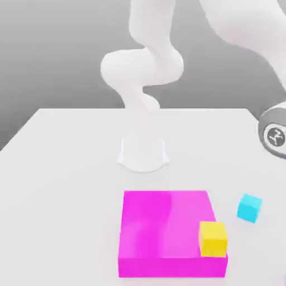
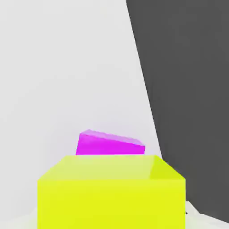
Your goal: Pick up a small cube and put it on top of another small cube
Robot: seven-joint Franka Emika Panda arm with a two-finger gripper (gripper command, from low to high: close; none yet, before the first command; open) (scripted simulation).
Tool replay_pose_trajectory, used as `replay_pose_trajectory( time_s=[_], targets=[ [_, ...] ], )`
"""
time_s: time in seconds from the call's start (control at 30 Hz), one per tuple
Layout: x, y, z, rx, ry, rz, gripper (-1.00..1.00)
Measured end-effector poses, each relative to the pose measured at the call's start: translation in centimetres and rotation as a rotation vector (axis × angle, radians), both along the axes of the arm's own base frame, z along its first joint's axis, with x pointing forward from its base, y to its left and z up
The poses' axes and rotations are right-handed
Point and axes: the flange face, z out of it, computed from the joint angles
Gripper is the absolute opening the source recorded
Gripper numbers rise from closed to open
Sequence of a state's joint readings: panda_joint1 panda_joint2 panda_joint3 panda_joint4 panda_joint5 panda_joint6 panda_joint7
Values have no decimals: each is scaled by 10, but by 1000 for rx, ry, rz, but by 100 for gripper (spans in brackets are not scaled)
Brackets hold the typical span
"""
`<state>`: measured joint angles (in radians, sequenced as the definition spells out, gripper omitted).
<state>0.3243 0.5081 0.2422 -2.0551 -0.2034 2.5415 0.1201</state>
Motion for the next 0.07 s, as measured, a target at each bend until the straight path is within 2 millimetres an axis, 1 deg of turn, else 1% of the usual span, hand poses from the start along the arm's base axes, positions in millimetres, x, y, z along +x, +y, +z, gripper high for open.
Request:
replay_pose_trajectory(
  time_s=[0.07],
  targets=[
    [0, 0, 0, 0, 0, 0, 100]
  ],
)
